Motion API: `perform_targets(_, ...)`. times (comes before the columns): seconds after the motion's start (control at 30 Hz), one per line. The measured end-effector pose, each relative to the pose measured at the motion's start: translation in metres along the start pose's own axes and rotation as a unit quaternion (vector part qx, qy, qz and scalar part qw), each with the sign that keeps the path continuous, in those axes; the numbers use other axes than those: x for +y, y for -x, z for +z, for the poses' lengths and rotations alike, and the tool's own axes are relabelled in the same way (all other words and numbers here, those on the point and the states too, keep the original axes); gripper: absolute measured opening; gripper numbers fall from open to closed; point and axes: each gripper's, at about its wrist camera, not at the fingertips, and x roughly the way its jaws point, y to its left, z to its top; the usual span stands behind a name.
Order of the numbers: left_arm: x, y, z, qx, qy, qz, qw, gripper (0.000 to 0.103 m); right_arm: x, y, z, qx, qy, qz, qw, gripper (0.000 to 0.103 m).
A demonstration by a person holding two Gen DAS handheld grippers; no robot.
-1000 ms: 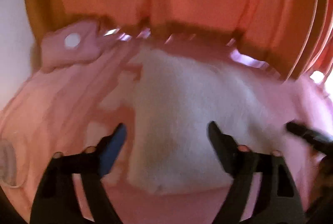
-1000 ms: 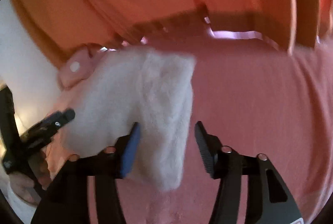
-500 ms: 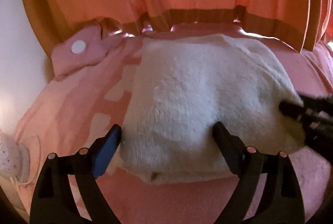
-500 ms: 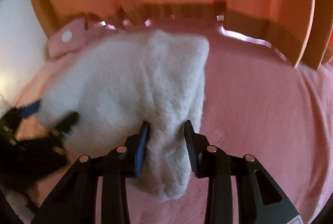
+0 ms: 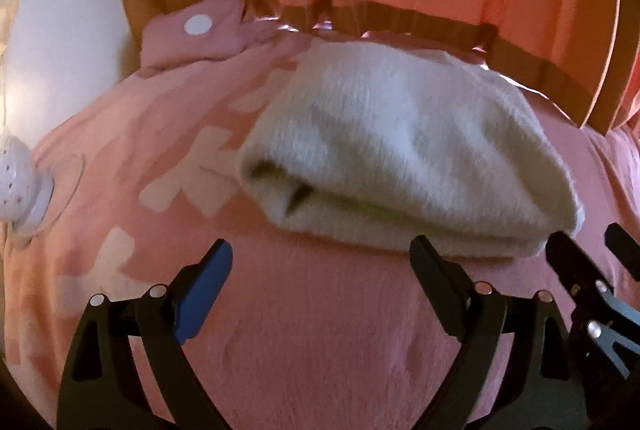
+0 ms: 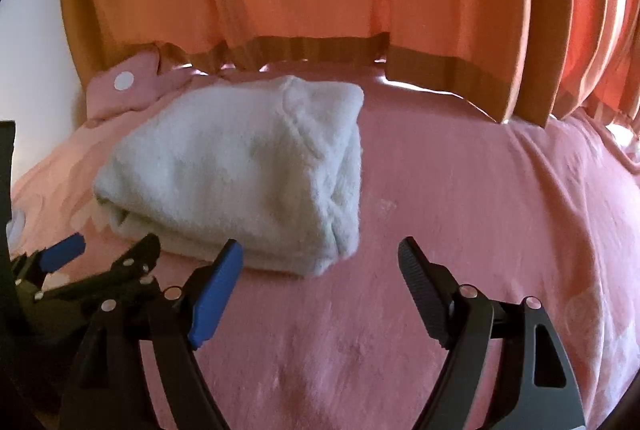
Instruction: Fold small clothes
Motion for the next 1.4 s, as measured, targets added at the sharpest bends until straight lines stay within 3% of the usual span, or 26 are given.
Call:
perform_targets(0.3,-0.006,0.0,-0.01,-0.006,-0.025,0.008,0.9996,0.088,-0.006,-0.006,-0.014,0.017,-0.012,-0.012,1.0,0.077)
perform_targets(1.4,-0.003,-0.008,-0.013,-0.006,-0.021,0.041,0.9989,0.088,0.003,-0.019,-0.02,0.044,-0.023,-0.014,0.999,0.078)
